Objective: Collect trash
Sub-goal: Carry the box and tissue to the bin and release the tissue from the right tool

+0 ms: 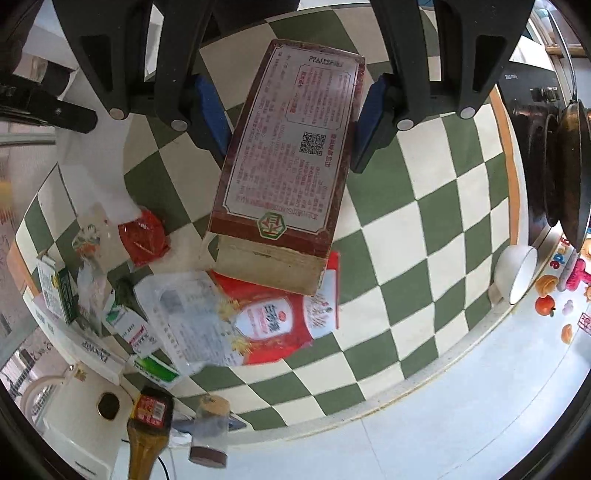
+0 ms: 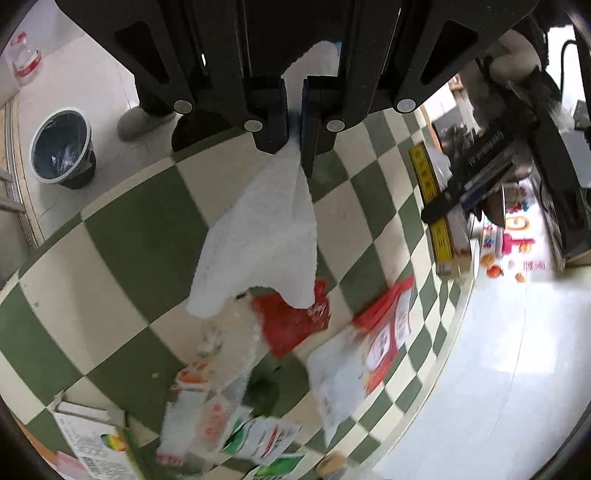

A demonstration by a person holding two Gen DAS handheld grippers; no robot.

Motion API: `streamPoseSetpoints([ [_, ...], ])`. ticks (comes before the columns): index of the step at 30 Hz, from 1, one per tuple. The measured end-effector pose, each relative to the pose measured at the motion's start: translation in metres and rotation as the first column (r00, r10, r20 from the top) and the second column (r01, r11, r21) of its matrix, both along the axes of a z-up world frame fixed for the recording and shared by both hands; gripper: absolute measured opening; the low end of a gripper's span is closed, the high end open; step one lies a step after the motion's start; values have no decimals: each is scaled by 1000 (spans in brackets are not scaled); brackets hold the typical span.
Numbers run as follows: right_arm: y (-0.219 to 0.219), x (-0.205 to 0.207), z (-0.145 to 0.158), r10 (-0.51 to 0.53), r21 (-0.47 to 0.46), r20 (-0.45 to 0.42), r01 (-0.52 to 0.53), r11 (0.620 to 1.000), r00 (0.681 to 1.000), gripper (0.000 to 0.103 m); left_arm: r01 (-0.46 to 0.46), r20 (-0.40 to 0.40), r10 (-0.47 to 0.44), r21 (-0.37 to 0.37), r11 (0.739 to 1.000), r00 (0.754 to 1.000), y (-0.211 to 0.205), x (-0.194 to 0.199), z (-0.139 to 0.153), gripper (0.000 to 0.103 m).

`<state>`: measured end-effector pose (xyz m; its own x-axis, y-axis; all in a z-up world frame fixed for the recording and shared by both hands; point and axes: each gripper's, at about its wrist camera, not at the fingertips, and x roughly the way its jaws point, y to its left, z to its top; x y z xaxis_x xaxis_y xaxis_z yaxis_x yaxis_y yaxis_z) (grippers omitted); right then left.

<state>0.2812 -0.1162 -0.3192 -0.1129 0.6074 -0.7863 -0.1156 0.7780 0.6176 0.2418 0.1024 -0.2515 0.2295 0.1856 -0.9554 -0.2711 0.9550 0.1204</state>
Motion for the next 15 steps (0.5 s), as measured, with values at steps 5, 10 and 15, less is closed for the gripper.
streamPoseSetpoints([
  [5,-4,8,41,-87,139,105,72,988,991,7,-9,49,8,12,1000,999,5,2,25,59],
  [10,-45,4,90,-168,77,268,152,985,949,6,69,119,-70,13,998,990,-25,10,57,59],
  [15,-132,-18,98,-351,56,306,351,935,885,6,268,159,-263,-14,963,952,-115,24,78,59],
])
